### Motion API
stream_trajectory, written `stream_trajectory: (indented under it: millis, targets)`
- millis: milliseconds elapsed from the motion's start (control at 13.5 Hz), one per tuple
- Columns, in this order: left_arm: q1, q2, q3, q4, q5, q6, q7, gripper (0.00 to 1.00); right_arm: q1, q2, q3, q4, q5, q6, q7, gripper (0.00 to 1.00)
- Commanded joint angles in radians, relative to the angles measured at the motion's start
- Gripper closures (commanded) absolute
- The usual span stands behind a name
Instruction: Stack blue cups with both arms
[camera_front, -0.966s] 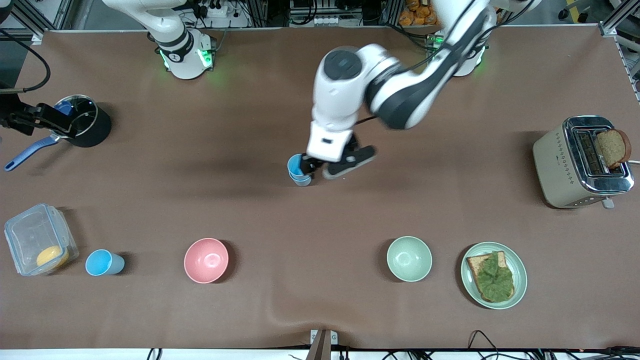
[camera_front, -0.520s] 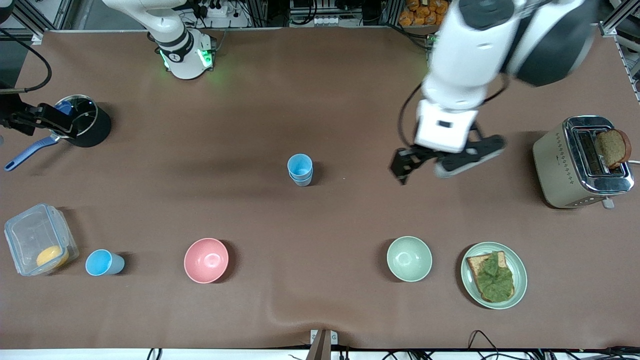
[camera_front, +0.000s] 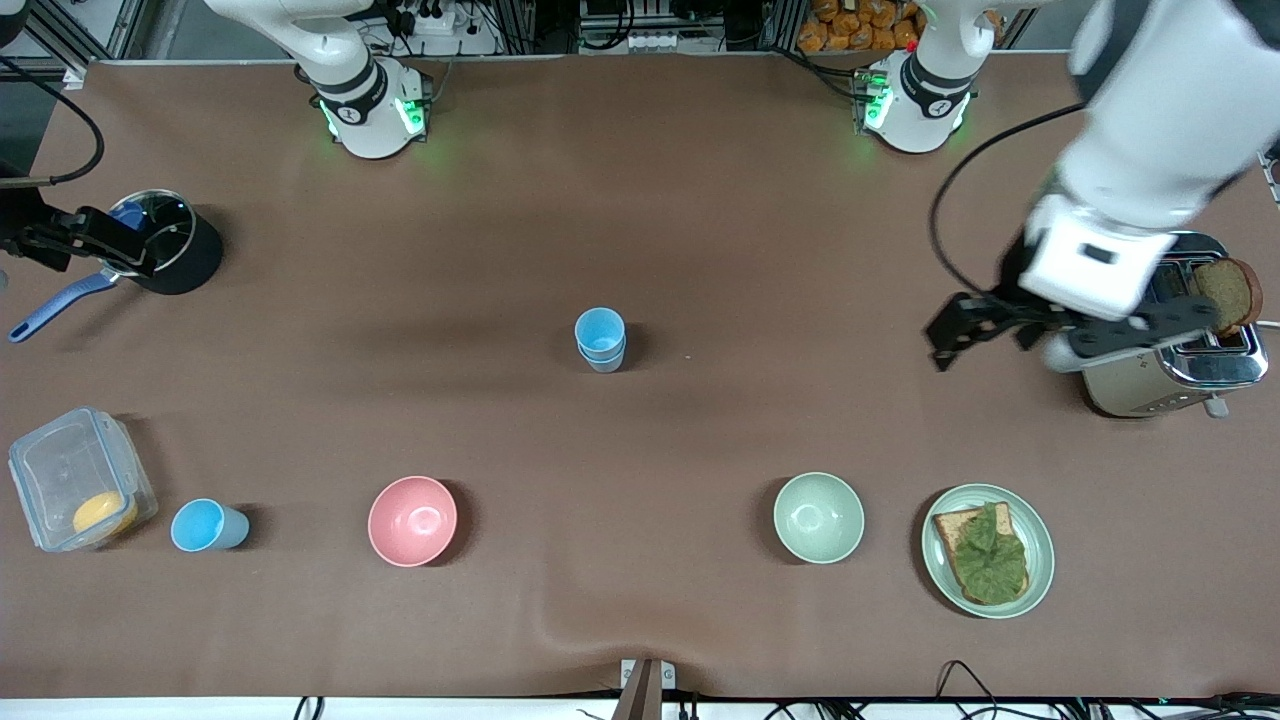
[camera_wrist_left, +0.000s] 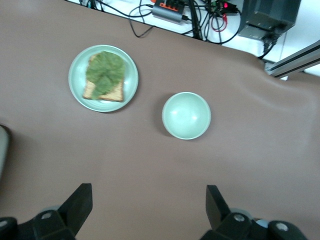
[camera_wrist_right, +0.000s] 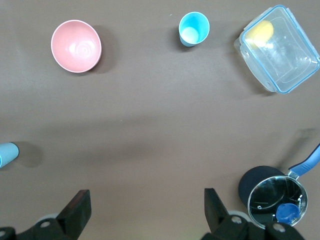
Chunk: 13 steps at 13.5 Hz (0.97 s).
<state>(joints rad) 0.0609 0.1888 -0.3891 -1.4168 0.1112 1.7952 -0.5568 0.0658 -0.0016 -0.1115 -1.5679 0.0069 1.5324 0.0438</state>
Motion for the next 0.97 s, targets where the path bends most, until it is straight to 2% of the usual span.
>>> stream_trajectory:
  millis: [0,891]
  targets:
    - [0.062,-0.037,-0.013,-0.028,-0.025,-0.036,0.113,0.00,-0.004,0.005,0.006,0.015,-0.012,-0.011,-0.010,0.00]
    - [0.191,-0.109,0.007,-0.025,-0.027,-0.253,0.221,0.00,-0.009,0.006,0.006,0.014,-0.008,-0.012,-0.010,0.00]
